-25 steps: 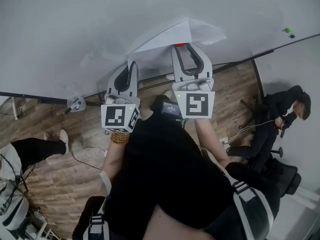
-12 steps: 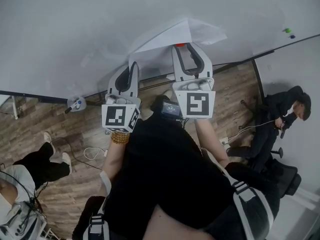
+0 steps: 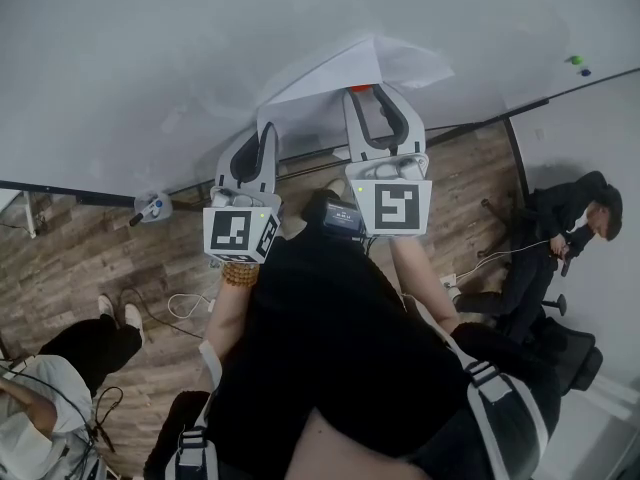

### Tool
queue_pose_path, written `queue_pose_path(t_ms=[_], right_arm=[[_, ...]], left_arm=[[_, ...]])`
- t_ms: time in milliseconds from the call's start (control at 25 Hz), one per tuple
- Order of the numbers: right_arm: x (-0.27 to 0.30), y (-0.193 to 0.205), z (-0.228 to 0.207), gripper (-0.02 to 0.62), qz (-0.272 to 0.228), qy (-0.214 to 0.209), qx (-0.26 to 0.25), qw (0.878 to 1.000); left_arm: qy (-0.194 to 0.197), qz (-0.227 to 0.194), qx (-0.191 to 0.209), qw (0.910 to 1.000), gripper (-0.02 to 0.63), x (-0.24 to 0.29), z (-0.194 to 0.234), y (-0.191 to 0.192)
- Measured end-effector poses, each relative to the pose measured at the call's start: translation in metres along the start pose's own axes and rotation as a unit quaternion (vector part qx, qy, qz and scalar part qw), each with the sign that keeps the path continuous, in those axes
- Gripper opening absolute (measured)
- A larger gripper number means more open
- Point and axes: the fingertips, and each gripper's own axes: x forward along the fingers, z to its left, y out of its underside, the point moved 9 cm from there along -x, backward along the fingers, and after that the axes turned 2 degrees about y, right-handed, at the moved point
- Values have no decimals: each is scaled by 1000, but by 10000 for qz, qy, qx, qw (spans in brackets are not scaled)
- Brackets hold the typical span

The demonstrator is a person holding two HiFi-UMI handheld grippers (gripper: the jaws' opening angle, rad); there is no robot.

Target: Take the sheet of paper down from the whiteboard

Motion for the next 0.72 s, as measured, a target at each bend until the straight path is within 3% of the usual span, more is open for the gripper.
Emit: queue_pose_path(t_ms=[720], right_arm=[[-1, -1, 0, 117, -103, -77, -67, 9999]], left_arm=[[-49, -39, -29, 10000, 11, 1, 1, 2]])
